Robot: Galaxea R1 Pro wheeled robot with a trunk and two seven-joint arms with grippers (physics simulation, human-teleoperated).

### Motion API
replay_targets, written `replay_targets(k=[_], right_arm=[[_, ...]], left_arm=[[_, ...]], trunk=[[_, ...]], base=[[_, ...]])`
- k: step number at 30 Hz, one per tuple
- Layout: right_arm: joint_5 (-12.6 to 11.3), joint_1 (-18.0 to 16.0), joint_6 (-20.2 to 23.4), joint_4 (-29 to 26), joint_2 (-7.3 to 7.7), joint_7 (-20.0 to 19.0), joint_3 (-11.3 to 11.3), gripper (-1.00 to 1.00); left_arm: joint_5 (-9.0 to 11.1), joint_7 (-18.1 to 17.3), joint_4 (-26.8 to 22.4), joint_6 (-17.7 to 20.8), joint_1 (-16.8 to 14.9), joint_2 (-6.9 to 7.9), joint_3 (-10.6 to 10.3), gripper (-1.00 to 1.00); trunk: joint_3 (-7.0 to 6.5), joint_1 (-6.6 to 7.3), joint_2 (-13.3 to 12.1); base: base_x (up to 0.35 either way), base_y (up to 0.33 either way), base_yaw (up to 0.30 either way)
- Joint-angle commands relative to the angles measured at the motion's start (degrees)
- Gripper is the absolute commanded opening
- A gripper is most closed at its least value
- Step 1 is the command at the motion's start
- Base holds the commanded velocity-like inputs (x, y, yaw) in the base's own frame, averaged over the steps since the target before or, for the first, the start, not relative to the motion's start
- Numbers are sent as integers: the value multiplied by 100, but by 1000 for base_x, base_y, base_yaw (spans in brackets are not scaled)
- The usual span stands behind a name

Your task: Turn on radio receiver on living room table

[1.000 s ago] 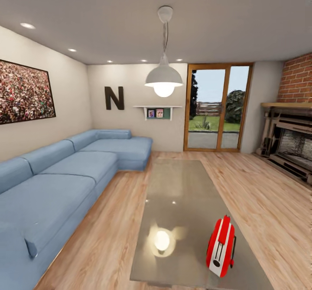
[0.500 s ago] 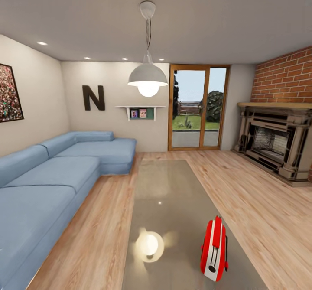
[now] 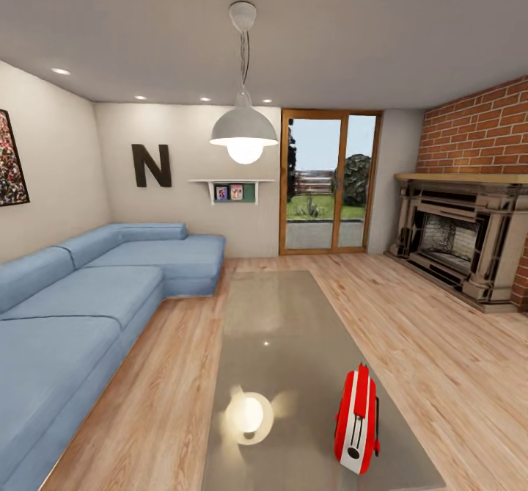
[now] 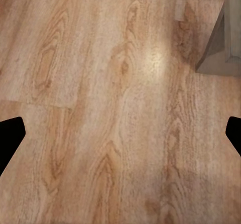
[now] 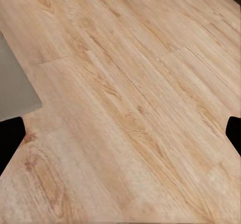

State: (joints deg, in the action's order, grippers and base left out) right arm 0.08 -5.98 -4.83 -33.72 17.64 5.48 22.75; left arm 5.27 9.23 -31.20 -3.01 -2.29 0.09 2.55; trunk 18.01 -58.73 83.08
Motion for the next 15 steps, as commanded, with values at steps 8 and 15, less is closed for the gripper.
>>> replay_targets(k=[8,15], right_arm=[[-34,-2,263,-1510,-370,-30,-827,100],[-904,-691,3339,-4364,-418,-465,-1192,100]], left_arm=[[0,0,0,-3,0,0,0,100],[0,0,0,0,0,0,0,100]], trunk=[[0,0,0],[0,0,0]], base=[[0,0,0],[0,0,0]])
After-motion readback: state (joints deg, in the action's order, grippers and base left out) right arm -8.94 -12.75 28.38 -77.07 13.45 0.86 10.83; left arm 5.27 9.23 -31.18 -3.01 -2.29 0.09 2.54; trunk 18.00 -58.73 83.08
